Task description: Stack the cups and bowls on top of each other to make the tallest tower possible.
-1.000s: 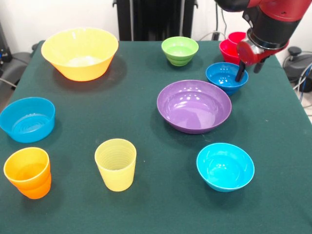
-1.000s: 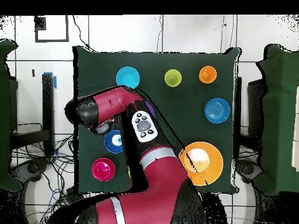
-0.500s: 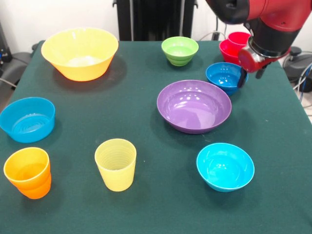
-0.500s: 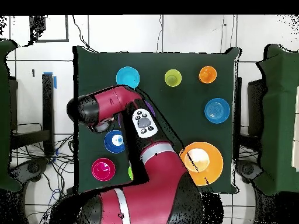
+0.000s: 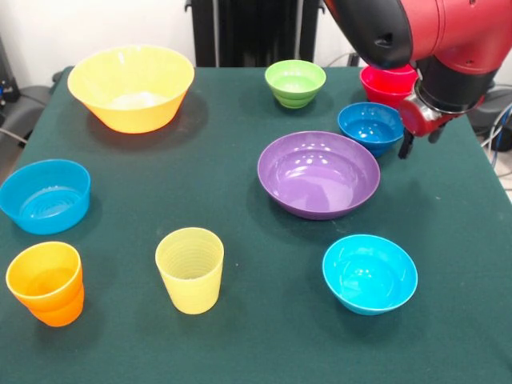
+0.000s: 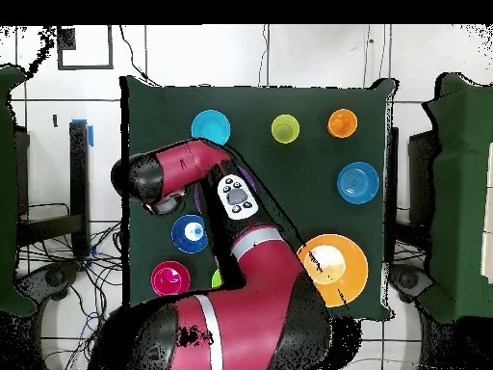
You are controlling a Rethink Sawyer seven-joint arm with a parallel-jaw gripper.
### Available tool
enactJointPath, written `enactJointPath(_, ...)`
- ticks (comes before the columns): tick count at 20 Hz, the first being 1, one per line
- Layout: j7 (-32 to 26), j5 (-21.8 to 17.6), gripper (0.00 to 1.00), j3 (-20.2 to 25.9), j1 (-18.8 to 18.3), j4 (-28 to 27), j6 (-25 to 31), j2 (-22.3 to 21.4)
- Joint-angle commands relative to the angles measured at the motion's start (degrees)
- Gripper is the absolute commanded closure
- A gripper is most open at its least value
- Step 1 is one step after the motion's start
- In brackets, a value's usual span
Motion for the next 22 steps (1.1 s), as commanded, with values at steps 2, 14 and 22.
enactJointPath(2, -6.3, -3.0, 0.00, 3.1, -0.6, -2.7, -4.6, 2.5)
enactJointPath(14, -5.2, -2.9, 0.00, 3.3, -0.7, -1.7, -5.2, 2.3)
enactJointPath(22, -5.7, -2.8, 0.00, 3.6, -0.8, -3.3, -4.2, 3.3)
